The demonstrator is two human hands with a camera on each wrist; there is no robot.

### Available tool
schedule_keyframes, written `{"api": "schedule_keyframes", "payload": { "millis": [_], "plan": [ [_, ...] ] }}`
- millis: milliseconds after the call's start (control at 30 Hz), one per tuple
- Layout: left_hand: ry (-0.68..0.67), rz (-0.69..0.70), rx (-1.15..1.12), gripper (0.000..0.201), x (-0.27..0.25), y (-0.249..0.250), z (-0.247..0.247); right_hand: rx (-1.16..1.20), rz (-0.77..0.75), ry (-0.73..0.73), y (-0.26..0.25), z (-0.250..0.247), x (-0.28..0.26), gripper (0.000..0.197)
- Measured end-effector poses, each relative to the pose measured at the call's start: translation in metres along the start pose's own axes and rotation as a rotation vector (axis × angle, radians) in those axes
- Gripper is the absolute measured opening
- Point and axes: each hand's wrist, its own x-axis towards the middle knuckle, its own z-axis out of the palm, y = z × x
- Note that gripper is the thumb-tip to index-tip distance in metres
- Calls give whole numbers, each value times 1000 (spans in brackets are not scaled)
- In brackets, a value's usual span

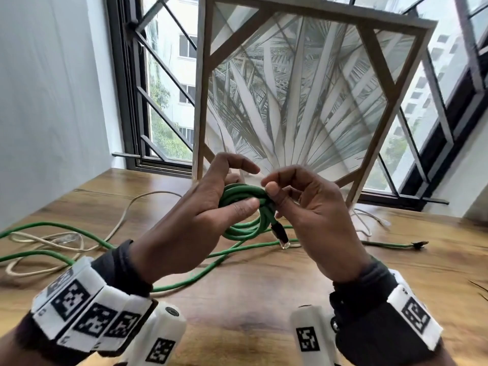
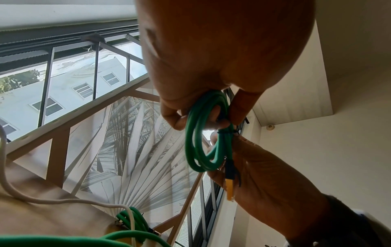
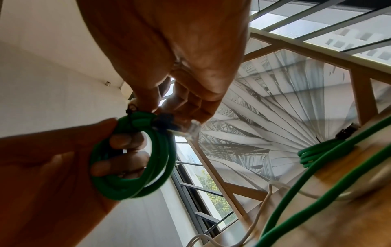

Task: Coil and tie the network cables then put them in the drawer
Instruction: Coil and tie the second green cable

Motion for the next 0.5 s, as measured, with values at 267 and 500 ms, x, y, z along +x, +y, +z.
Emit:
{"api": "schedule_keyframes", "payload": {
  "millis": [267,500],
  "plan": [
    [26,-67,-144,42,4,-4,2,113,167,48,-10,-2,1,35],
    [63,-172,-332,44,6,-5,-2,246,265,9,-15,-7,-1,21]
  ]
}}
